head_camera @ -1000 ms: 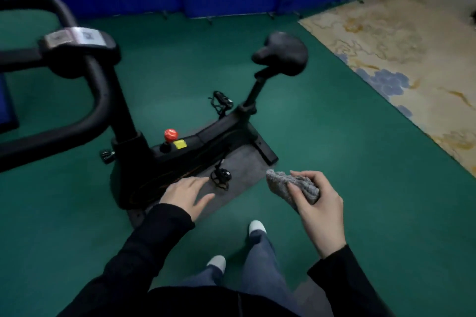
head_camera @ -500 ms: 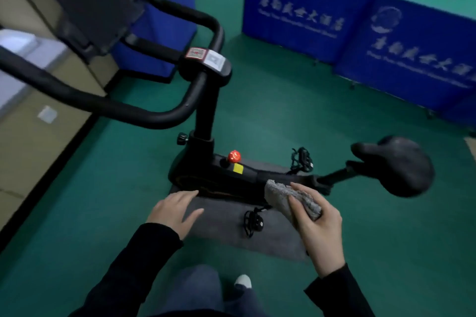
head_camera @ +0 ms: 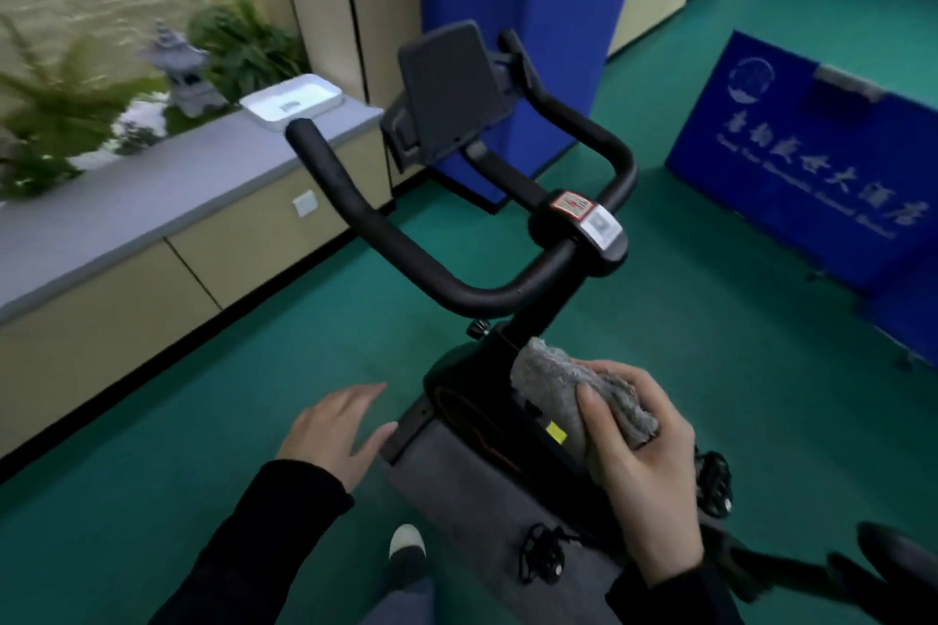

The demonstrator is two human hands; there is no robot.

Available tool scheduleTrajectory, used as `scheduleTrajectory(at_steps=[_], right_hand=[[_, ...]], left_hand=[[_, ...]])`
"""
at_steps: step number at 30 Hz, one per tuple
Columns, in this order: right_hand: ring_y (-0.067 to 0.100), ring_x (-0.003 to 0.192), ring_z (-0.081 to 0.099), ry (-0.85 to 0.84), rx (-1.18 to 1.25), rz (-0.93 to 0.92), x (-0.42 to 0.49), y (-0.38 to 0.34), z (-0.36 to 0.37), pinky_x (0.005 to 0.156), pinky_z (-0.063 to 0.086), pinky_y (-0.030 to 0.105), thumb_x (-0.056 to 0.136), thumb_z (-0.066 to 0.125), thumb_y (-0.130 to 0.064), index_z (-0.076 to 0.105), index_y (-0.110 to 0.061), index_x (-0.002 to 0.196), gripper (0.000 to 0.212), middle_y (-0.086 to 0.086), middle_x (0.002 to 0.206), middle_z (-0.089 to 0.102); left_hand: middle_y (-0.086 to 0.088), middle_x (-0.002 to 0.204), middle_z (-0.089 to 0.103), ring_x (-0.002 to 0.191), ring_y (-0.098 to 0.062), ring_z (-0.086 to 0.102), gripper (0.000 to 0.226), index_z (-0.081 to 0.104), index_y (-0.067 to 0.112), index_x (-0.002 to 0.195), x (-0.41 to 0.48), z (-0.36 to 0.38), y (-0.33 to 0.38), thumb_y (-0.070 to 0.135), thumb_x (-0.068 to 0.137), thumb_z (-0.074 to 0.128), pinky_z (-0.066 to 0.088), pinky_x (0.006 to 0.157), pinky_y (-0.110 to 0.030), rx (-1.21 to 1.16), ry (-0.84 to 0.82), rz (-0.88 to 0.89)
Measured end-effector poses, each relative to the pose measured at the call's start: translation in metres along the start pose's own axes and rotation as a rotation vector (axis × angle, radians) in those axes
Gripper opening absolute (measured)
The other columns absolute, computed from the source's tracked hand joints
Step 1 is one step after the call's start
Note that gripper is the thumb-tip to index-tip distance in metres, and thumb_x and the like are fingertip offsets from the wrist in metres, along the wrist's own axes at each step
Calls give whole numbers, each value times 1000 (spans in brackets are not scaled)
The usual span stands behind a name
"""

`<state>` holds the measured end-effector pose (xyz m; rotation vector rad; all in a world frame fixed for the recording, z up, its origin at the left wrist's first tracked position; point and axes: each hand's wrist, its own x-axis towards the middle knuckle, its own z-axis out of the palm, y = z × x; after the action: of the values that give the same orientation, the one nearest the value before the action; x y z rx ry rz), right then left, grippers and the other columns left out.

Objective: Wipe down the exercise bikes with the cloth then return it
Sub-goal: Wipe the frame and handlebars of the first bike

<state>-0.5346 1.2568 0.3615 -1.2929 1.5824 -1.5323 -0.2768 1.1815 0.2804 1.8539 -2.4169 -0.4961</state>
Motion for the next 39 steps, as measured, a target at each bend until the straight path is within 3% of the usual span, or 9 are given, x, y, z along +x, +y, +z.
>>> scheduleTrajectory(at_steps=[6,12,14,18,20,27,31,35,39], right_hand=[[12,89,67,-104,40,-111,57,-28,48,77,53,24,89,63,-7,66,-14,97,11,-6,94,71],[16,93,66,-203,3,-167,111,-46,100,84,54,48,90,62,-8,67,-11,99,11,-1,97,70],[13,93,66,-224,-29,-200,127,-49,116,84,54,43,89,63,-8,68,-12,99,11,-3,96,70],[5,92,65,-283,-108,-293,160,-58,138,78,51,20,89,63,-7,68,-14,97,12,-9,94,70],[4,92,65,-306,-143,-355,180,-67,148,78,48,15,89,63,-6,68,-14,98,13,-9,96,71],[1,91,63,-400,-239,-615,240,-98,207,78,48,18,92,62,-9,67,-11,102,11,-6,97,70],[8,97,63,-509,-336,-756,262,-103,238,83,47,15,91,62,-5,66,-9,106,16,-1,102,69],[13,104,61,-820,-418,-892,280,-109,261,89,48,24,90,62,-3,66,-10,109,21,1,108,67],[10,107,59,-1100,-498,-856,287,-109,276,92,47,27,93,58,-6,68,-15,110,21,-3,111,67]], left_hand=[[6,148,36,136,-9,31,55,27,25,145,24,-25,-20,50,96,33,22,110,-24,-32,74,-55],[6,148,36,137,-9,29,59,27,25,146,54,-46,-49,54,94,29,20,110,-23,-83,145,-89],[6,147,37,137,-9,30,68,28,25,145,66,-53,-59,61,88,18,21,110,-24,-110,167,-99],[2,140,47,130,-14,40,102,38,20,141,89,-70,-75,79,72,-10,28,107,-27,-194,262,-100],[-4,134,53,125,-20,48,110,44,14,138,100,-79,-79,81,71,-12,34,104,-31,-249,318,-91],[-7,129,57,120,-22,51,62,47,12,135,135,-116,-70,55,93,31,35,101,-30,-407,552,-60],[4,123,57,114,-8,51,50,51,15,132,151,-129,-55,44,92,40,34,96,-18,-648,650,-102],[13,97,64,88,9,57,19,63,21,107,166,-137,-41,25,88,62,45,80,-13,-1125,754,-278],[2,88,66,86,-11,62,8,63,17,89,178,-145,-41,16,83,69,47,79,-18,-1419,746,-356]])
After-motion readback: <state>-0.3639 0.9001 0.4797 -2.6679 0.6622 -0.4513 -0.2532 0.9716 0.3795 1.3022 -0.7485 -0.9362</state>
